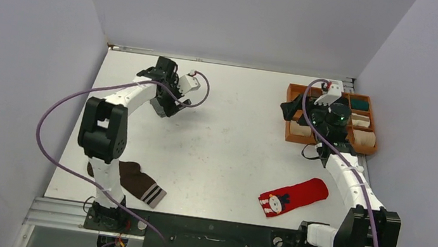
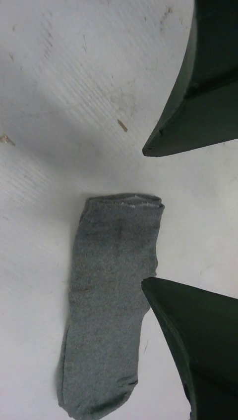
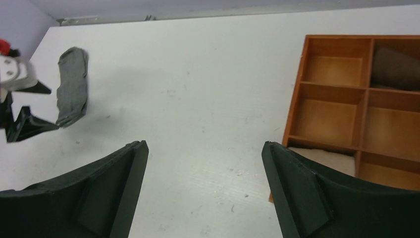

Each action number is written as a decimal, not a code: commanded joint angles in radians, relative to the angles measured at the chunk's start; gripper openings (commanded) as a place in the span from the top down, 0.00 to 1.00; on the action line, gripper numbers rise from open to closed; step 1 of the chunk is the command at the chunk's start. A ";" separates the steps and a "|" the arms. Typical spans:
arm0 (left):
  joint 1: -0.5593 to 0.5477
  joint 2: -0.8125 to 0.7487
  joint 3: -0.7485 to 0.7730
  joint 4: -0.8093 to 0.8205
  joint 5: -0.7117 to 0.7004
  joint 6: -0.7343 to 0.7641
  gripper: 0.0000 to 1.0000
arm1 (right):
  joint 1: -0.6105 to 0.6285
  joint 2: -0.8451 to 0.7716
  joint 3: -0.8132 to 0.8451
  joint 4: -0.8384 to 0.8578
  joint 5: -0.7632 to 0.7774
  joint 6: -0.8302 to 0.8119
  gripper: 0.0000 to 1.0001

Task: Roll the socks
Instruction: Move the sock to the center of the board, then roll the sock at the center of the board.

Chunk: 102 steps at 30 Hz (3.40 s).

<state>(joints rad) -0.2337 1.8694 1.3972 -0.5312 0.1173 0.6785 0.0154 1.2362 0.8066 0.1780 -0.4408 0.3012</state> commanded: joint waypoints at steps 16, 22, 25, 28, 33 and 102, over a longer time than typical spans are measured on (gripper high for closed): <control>-0.002 0.287 0.261 -0.256 -0.159 0.118 0.47 | 0.123 0.045 0.045 -0.096 -0.098 -0.022 0.10; -0.014 0.245 0.195 -0.243 -0.107 0.115 1.00 | 0.184 0.060 0.051 -0.108 -0.106 -0.053 0.10; -0.037 0.158 0.127 -0.269 0.007 0.131 1.00 | 0.241 0.049 0.044 -0.115 -0.119 -0.113 0.10; -0.077 0.065 0.066 -0.345 0.169 0.152 1.00 | 0.328 0.028 0.027 -0.132 -0.094 -0.214 0.10; -0.133 -0.079 -0.111 -0.452 0.341 0.201 1.00 | 0.523 -0.009 -0.080 -0.019 -0.070 -0.434 0.10; -0.010 -0.444 -0.458 -0.356 0.594 0.156 0.40 | 0.848 0.767 0.255 0.002 -0.328 0.243 0.95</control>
<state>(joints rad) -0.1574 1.4822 1.0008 -1.0054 0.8070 0.8818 0.9173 1.9507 1.0286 0.1696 -0.7315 0.2695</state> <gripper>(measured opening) 0.601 0.090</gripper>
